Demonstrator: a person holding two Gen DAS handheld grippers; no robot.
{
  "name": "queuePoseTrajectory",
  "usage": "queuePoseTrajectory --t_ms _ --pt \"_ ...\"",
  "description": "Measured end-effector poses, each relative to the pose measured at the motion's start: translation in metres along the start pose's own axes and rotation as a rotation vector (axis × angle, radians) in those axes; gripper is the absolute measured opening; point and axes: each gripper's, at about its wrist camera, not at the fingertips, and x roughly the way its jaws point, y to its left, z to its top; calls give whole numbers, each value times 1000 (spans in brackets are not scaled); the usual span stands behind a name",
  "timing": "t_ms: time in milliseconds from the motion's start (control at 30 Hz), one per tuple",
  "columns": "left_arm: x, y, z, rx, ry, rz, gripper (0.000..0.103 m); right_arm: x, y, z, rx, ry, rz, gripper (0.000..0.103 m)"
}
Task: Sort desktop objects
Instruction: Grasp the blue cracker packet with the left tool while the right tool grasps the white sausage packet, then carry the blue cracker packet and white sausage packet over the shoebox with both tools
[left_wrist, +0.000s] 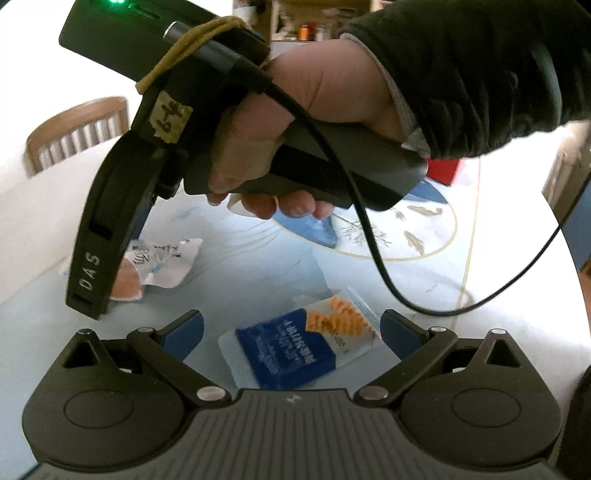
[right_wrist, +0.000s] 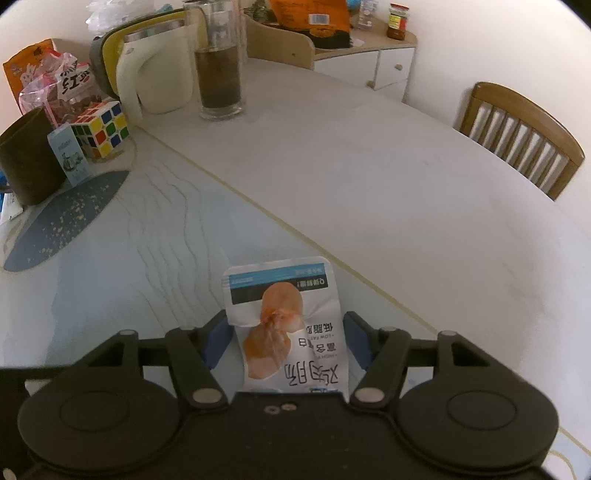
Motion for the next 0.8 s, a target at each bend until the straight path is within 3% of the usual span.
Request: queuePoseTrajectory --t_ms 233,400,800 --pt "7 -3 0 44 14 -15 95 -16 -16 -21 33 25 -34 65" --pt "9 2 2 8 25 5 94 -29 -21 -39 49 39 -51 64" --pt "-2 -33 -8 -55 22 42 81 -64 -31 -86 127 67 -86 63"
